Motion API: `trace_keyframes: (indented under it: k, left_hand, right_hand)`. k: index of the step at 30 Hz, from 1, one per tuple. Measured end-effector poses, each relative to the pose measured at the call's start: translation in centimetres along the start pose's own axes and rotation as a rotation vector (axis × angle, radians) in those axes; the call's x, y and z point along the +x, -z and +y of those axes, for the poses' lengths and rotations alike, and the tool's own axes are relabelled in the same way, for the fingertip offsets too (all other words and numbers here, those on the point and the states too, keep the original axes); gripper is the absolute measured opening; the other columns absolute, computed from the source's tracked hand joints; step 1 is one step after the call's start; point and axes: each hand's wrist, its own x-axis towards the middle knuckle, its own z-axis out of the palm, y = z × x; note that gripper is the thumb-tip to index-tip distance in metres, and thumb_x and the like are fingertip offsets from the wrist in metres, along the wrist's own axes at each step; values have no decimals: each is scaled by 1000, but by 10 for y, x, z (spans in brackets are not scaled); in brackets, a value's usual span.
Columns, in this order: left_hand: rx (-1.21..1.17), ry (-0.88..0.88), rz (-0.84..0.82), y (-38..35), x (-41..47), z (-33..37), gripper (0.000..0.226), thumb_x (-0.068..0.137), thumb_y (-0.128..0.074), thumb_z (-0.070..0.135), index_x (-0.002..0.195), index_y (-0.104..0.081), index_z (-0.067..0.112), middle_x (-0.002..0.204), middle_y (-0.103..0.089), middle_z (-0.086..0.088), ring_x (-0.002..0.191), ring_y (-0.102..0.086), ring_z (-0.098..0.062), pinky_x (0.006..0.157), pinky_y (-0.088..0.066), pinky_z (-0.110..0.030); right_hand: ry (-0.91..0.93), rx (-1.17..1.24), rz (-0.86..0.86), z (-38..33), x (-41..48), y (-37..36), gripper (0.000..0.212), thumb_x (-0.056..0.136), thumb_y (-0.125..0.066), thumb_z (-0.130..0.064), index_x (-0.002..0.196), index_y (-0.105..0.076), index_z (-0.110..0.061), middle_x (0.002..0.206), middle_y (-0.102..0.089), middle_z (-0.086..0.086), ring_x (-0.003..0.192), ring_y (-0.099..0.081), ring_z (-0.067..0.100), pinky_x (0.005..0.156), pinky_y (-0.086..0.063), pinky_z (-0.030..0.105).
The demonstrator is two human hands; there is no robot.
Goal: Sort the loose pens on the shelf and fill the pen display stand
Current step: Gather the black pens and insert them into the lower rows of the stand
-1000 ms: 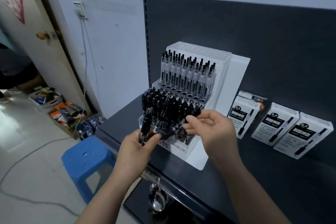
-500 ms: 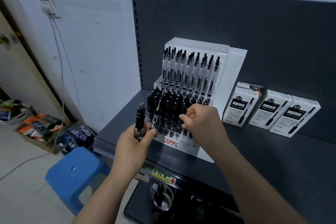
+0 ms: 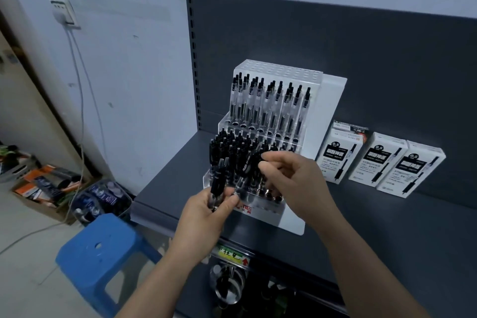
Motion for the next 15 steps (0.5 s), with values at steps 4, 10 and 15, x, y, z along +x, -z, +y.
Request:
trace_keyframes:
  k: [4, 10, 15]
  left_hand:
    - [53, -28, -23, -11, -2, 1, 10, 85, -71, 18, 78, -63, 19, 44, -48, 15, 37, -37, 0, 45, -30, -17]
    - [66, -58, 62, -11, -1, 3, 3, 88, -67, 24, 91, -67, 24, 46, -51, 18, 39, -42, 3, 43, -31, -10]
    - [123, -41, 67, -4, 1, 0, 26, 96, -46, 21, 71, -43, 11, 59, -34, 3, 51, -31, -11, 51, -28, -32]
  right_hand:
    - [-56, 83, -65, -4, -5, 2, 3, 86, -71, -18, 88, -71, -16, 64, -68, 2, 55, -64, 10, 60, -56, 26]
    - [-20, 26, -2, -8, -7, 22, 13, 90, -66, -12, 83, -69, -22, 69, -73, 0, 66, -72, 13, 66, -58, 22]
    - [151, -234, 167, -7, -1, 37, 15, 89, -68, -15, 75, -67, -9, 66, -70, -1, 65, -70, 7, 64, -58, 25]
